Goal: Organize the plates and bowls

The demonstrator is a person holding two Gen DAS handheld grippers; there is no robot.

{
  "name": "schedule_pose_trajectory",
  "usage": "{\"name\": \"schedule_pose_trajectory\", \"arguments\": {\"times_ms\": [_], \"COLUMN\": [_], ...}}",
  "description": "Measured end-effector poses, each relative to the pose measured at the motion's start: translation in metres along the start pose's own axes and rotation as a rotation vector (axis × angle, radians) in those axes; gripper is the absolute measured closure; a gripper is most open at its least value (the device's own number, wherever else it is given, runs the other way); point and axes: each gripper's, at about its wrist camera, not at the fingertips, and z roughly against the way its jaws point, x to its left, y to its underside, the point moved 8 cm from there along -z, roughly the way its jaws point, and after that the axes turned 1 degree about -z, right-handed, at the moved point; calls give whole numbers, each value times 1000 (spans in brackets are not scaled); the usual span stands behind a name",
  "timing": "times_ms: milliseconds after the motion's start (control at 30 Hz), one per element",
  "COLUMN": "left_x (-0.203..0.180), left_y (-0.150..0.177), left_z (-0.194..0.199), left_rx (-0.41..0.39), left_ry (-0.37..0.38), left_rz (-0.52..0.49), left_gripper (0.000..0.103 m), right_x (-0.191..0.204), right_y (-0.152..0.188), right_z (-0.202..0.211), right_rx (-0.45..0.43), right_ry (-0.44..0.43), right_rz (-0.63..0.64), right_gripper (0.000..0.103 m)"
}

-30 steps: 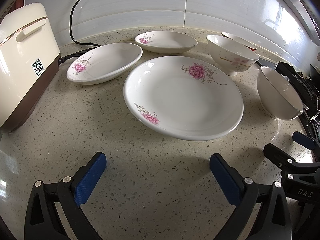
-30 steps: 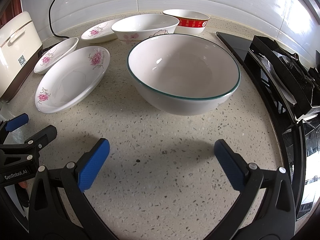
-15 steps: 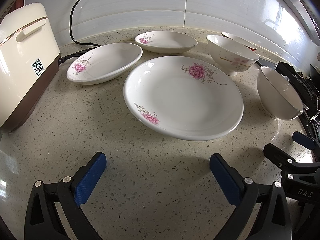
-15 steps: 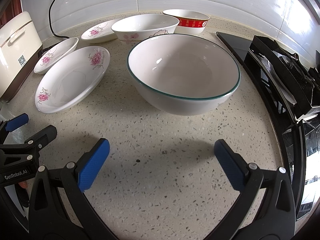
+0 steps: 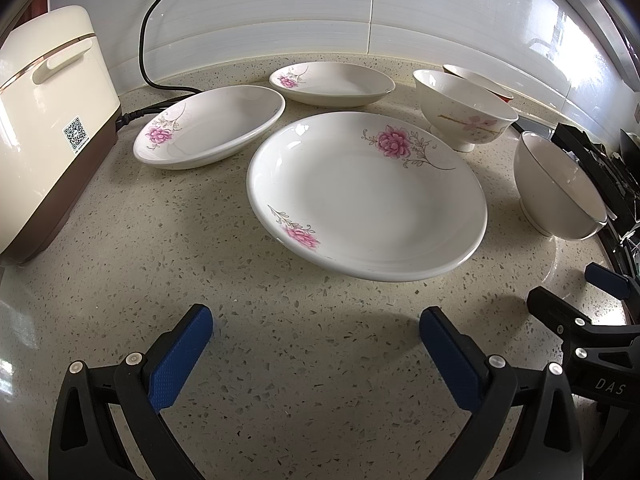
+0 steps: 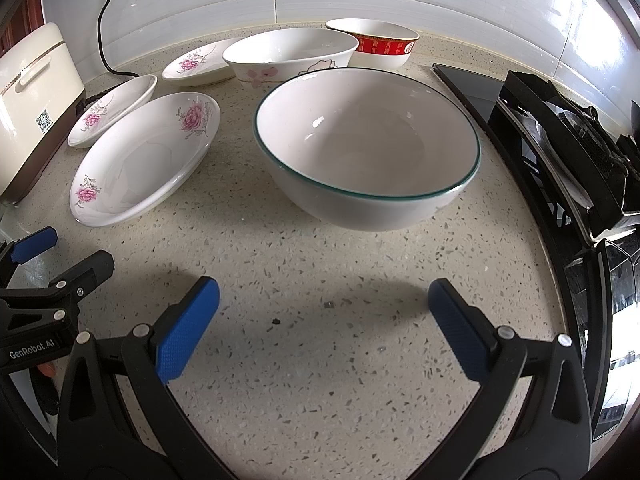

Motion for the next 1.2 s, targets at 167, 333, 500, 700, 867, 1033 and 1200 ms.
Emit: {"name": "schedule_pose_trajectory", "arguments": {"times_ms": [167,333,500,700,867,1033,1200], "left_x": [0,0,0,0,0,3,27], "left_y": [0,0,0,0,1,2,-10], "left_z": [0,0,0,0,1,2,5], "left_rx": [0,0,0,0,1,41,22], "left_ry": [0,0,0,0,11,69,177], "left_rz": [0,0,0,0,-12,-89,49], "left_gripper": [0,0,0,0,0,0,0], "right_x": [0,0,0,0,0,4,24], "right_y": [0,0,0,0,0,-1,-4], "right_z": [0,0,0,0,0,-3,8], "right_rx": [0,0,0,0,0,43,2], "right_ry": [0,0,0,0,0,-19,-199], "right_rz": [0,0,0,0,1,17,-45], "right_gripper": [0,0,0,0,0,0,0]}}
